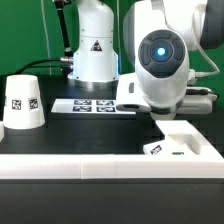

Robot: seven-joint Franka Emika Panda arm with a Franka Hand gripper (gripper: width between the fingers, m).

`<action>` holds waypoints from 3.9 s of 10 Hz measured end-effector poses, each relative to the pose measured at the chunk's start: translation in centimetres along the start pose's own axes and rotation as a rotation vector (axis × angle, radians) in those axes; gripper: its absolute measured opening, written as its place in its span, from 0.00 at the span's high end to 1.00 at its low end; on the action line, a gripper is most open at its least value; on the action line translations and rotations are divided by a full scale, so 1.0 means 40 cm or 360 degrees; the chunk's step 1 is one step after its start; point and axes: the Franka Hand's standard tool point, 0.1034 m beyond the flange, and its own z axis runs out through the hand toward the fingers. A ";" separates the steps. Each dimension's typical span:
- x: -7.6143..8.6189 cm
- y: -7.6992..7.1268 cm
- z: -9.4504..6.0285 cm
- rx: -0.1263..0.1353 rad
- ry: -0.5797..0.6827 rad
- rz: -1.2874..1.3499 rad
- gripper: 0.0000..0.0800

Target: Assemble lamp

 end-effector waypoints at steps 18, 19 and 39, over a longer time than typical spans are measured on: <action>0.034 0.074 -0.502 0.0146 0.0747 -0.0378 0.28; 0.037 0.081 -0.491 0.0142 0.0831 -0.0361 0.28; 0.040 -0.055 -0.655 -0.0357 0.2110 -0.0812 0.28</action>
Offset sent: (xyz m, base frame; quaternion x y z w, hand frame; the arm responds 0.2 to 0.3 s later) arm 0.0312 -0.0445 0.0534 0.0102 0.0062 -0.1064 0.9943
